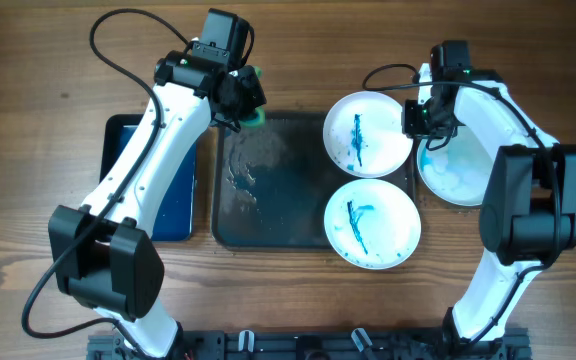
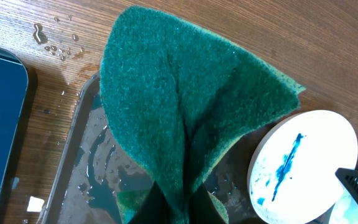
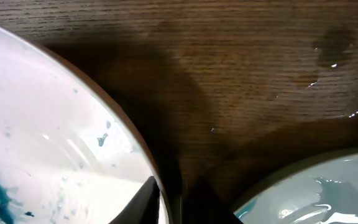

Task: Clean dirty plates on tray and stack at the side
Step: 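Set the plate down right of the tray and release, then grip the top-right plate rim with the right gripper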

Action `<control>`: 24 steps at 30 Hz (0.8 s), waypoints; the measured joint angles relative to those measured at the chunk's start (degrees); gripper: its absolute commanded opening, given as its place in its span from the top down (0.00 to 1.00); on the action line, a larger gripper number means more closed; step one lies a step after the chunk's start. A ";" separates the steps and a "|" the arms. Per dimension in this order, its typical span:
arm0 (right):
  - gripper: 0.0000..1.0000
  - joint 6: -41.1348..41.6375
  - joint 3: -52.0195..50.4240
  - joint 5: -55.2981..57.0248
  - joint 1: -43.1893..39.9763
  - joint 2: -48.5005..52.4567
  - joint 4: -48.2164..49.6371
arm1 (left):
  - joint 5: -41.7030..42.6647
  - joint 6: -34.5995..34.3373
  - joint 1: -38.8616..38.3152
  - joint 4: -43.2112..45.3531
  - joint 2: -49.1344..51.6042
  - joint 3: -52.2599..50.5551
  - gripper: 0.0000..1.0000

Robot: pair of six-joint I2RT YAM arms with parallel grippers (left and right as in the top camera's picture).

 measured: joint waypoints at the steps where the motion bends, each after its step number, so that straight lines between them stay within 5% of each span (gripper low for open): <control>1: 0.92 -0.02 0.00 0.00 0.00 0.00 -0.02 | 0.00 0.00 0.00 -0.02 0.00 0.00 0.96; 14: 0.96 0.90 1.53 -2.86 0.92 -3.76 -8.55 | 0.00 0.44 0.00 -0.85 0.00 0.00 0.96; 24: 0.96 13.14 3.37 -5.38 23.91 -8.31 -9.86 | 0.00 0.92 0.00 -1.86 0.00 0.00 0.96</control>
